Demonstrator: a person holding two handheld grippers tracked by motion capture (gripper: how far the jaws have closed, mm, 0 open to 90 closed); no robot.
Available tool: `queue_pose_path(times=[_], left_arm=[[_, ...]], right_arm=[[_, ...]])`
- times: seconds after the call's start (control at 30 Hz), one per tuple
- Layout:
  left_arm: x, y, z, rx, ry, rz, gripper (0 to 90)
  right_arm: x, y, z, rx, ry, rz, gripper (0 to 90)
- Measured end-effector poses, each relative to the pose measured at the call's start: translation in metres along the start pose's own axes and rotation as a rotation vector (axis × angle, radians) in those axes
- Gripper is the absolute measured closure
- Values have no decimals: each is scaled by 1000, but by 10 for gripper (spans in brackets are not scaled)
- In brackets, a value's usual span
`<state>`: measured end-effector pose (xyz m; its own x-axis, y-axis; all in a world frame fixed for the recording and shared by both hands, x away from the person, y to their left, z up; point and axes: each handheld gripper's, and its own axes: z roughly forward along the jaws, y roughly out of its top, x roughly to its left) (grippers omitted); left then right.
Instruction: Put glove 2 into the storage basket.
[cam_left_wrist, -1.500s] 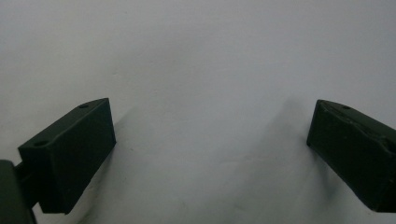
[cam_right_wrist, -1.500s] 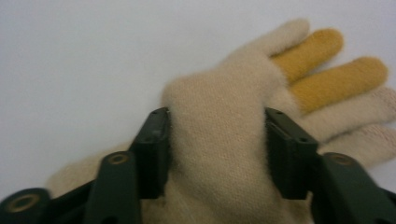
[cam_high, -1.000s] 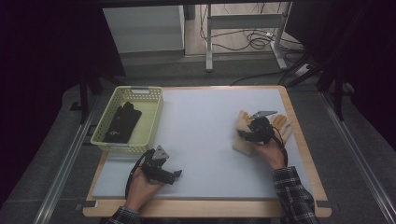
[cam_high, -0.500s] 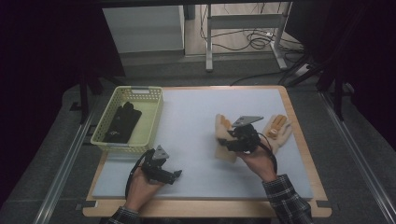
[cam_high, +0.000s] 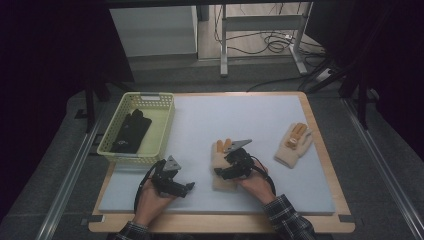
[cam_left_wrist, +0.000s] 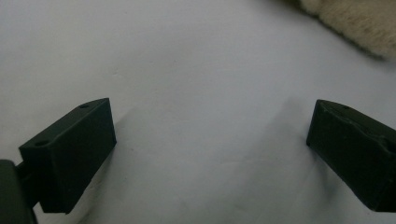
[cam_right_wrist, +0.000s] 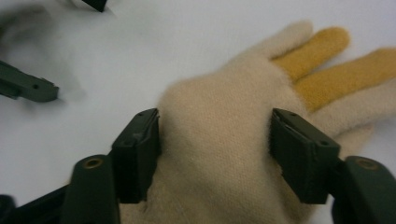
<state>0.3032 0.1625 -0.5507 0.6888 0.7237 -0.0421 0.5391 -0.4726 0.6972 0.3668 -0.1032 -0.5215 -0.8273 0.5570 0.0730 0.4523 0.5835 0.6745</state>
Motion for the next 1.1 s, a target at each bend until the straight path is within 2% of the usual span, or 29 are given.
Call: queue_pose_path(times=[0.07, 0.2, 0.4, 0.47, 0.57, 0.73, 0.9, 1.1], left_arm=[[0, 0, 0, 1, 0, 0, 14], [0, 0, 0, 1, 1, 3, 14], [0, 0, 0, 0, 0, 1, 14], [0, 0, 0, 0, 0, 1, 14], [0, 0, 0, 0, 0, 1, 14], [0, 0, 0, 1, 0, 1, 14], [0, 0, 0, 1, 0, 1, 14], [0, 0, 0, 1, 0, 1, 14]], right_arm=[[-1, 3, -7, -14, 5, 3, 304], [-7, 4, -27, -44, -23, -3, 319], [-15, -17, -50, -51, -81, -23, 622], [-18, -25, -54, -52, -92, -21, 666], [-24, -36, -60, -48, -113, -14, 671], [-45, -50, -77, -73, -159, 43, 633], [-67, -57, -94, -92, -206, 94, 618], [-99, -61, -121, -108, -301, 157, 619]])
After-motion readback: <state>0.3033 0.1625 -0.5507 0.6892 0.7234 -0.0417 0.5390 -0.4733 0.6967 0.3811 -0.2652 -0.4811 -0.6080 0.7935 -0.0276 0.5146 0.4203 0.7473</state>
